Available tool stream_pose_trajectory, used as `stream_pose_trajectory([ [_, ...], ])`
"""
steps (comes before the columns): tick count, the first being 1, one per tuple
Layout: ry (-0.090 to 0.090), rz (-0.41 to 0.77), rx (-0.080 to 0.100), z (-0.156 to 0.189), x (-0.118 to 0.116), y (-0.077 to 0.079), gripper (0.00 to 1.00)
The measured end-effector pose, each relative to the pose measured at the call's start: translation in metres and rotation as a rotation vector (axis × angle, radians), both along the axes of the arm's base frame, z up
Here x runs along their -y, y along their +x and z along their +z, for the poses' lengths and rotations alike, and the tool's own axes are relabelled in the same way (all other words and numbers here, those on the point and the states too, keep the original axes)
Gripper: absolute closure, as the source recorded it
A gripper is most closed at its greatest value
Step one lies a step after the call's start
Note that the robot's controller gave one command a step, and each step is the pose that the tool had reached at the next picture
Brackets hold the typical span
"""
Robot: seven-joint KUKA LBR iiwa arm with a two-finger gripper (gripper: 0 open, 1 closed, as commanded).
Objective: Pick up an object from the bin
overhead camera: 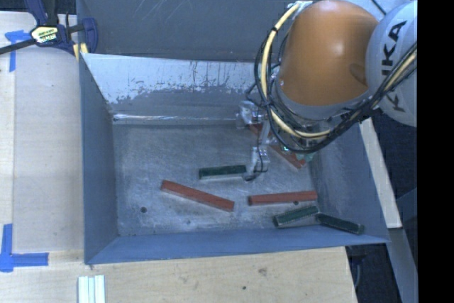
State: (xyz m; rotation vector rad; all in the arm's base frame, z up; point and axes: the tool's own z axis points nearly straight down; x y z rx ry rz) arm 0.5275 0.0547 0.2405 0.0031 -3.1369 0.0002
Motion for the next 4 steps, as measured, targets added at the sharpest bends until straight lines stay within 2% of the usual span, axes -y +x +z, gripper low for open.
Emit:
stream_pose_trajectory([
  [1,0.001,0.164,0.012,0.034,0.016,-0.023,0.00],
  [2,0.003,0.521,0.002,-0.093,-0.043,-0.008,0.00],
  [3,0.001,0.479,0.007,-0.174,-0.018,0.044,0.00],
  [4,0.002,0.480,0.013,-0.169,-0.020,0.046,1.00],
])
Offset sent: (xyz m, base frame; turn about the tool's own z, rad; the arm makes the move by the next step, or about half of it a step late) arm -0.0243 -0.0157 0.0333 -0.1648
